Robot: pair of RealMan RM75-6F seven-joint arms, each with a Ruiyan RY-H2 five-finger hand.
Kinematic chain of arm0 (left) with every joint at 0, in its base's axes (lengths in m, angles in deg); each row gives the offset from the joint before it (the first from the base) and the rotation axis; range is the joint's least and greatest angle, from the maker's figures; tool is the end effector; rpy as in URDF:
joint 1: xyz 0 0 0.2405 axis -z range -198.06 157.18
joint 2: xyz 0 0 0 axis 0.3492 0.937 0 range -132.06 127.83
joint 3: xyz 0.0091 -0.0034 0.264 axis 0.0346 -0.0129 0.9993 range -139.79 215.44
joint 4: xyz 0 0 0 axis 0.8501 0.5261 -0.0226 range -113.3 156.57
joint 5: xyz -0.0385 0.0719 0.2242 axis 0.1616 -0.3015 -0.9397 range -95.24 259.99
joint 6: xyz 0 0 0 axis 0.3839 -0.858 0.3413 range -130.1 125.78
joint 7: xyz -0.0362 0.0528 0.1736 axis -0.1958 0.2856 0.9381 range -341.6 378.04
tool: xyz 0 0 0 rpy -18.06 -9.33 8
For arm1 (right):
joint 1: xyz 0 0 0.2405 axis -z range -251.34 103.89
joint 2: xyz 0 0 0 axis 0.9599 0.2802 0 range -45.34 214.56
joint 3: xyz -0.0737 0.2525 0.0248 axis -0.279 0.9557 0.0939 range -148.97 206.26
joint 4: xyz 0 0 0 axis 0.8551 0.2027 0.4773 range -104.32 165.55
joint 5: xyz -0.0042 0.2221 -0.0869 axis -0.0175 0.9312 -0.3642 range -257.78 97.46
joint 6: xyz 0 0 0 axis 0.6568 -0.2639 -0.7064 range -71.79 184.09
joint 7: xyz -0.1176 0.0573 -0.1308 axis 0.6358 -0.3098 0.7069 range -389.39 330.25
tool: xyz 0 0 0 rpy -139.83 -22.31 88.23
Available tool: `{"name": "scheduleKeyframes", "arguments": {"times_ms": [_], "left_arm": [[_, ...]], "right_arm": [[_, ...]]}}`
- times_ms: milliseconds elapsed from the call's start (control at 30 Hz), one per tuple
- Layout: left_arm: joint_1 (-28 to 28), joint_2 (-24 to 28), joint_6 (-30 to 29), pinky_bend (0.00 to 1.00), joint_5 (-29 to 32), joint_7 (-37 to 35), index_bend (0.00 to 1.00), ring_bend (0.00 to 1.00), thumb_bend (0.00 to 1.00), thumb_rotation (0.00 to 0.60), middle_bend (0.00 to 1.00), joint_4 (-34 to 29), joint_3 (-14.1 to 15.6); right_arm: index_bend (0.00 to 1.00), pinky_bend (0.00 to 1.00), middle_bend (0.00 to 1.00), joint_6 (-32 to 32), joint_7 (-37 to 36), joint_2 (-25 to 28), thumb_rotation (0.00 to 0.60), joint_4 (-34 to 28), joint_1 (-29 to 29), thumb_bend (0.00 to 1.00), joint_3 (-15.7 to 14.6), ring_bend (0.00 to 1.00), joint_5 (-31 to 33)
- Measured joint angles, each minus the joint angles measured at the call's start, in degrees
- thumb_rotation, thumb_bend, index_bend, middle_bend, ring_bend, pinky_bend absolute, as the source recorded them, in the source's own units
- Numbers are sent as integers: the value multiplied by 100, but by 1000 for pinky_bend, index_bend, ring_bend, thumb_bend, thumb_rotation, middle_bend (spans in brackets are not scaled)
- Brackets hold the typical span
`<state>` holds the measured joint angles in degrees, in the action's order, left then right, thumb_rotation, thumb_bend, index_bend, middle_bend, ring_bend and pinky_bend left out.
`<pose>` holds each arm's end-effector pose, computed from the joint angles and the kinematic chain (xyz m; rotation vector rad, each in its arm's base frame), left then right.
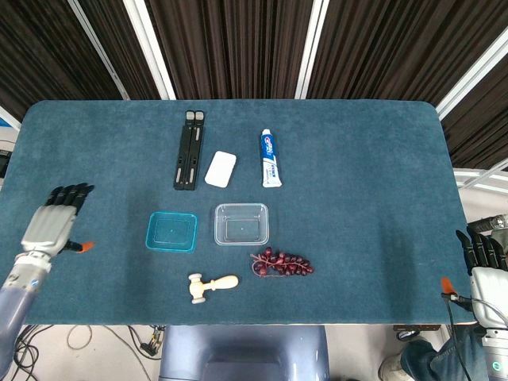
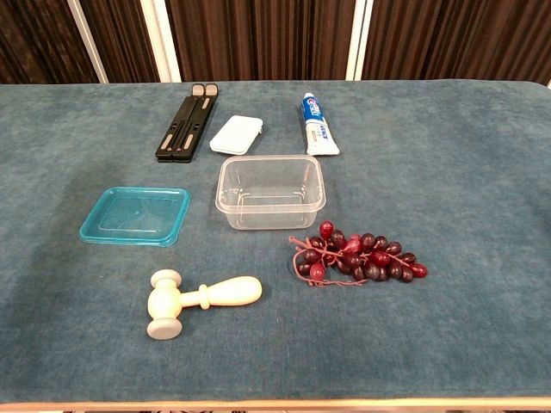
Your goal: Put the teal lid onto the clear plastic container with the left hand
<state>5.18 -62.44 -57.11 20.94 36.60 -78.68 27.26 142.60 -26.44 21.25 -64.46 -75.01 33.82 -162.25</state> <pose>-0.2737 0.3479 0.0964 -1.6261 -1.0083 -0.6392 -0.3391 -0.2125 0.1515 1.2673 -0.9073 0.8519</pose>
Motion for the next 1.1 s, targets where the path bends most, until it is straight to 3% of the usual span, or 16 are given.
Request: {"name": "scheduleKeyframes", "arguments": {"times_ms": [267,600,800,1100], "left_arm": [[999,-708,486,15,1166,1202,8,1,42,600,19,219,6],[1847,-1871,357,15,2194,2307,7,1,41,600,27,776,242],[2139,-2277,63,15,2535,2697,7,1,35,600,30,931,358],[2266,-2446,-118,15,2669,2855,7,1,34,600,34,851,575]], "right_arm": [[0,0,0,-59,8,35,600,-93,14,355,-7,0,105],[0,0,0,-118,3,64,600,-160,18,355,29,0,253],[0,0,0,-156,-24,77,600,-177,11,355,47,0,314],[0,0,0,-166,-60,86,600,-187,6,354,61,0,334]]}}
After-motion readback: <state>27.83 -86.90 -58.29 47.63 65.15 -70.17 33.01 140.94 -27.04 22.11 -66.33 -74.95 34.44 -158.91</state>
